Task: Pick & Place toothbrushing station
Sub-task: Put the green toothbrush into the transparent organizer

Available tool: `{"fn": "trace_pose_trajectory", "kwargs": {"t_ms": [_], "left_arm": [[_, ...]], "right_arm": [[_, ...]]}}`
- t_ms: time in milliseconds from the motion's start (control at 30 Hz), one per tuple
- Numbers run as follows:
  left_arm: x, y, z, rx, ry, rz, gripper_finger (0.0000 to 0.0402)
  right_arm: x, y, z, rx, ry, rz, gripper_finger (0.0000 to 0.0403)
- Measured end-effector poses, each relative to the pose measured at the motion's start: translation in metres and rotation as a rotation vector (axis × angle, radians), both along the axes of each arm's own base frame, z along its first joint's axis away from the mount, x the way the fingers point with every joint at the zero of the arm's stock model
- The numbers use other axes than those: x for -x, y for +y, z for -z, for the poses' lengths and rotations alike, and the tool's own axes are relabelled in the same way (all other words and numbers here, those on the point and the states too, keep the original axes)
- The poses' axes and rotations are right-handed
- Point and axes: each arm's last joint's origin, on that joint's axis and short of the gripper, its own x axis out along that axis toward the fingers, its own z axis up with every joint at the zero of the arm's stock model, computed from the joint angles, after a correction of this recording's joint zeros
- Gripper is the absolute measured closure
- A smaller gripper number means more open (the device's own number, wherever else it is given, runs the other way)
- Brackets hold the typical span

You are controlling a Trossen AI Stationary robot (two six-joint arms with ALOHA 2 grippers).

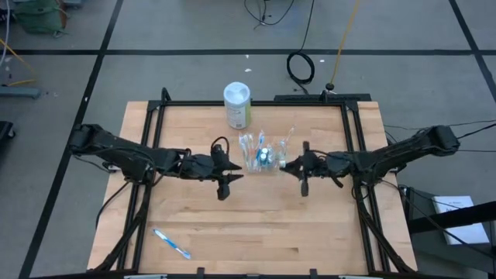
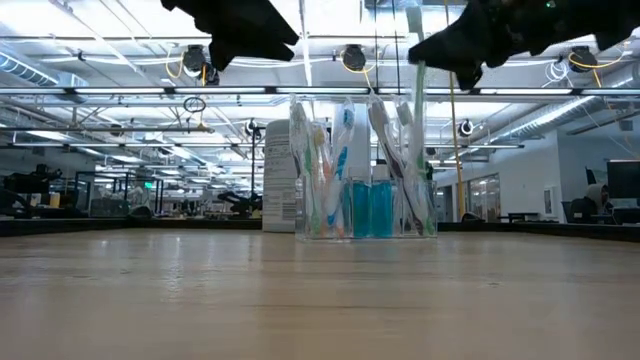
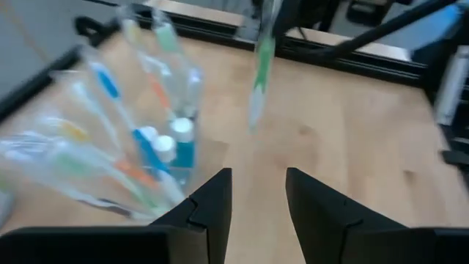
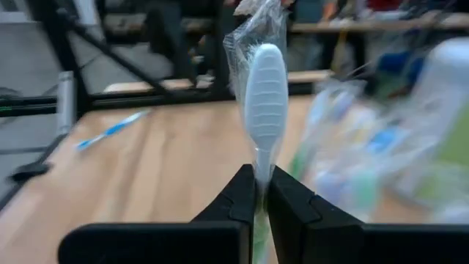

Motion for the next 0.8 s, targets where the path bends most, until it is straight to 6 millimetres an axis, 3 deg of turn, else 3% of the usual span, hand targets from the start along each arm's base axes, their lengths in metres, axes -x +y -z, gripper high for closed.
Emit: {"fn": "trace_pose_trajectory", "kwargs": {"t_ms": [133,300,567,800], "left_arm": [[0.001,-0.002,0.001,-0.03,0.003,-0.048,0.0268],[0.002,-0.007,0.002,-0.016,0.01,-0.045,0.0268],[0.003,-0.011,0.002,0.016,0.011,-0.05,0.0268],[0.006,-0.015,0.004,0.037,0.028,-0.053,0.0268]], "right_arm": [[0.011,-0.009,-0.016,0.068,-0.052,0.152,0.0391],[0.016,-0.022,-0.016,0.136,-0.014,0.355,0.039],[-0.005,-0.047,0.011,0.08,0.099,0.415,0.0389],[-0.016,-0.068,0.033,-0.094,0.154,0.427,0.0388]]}}
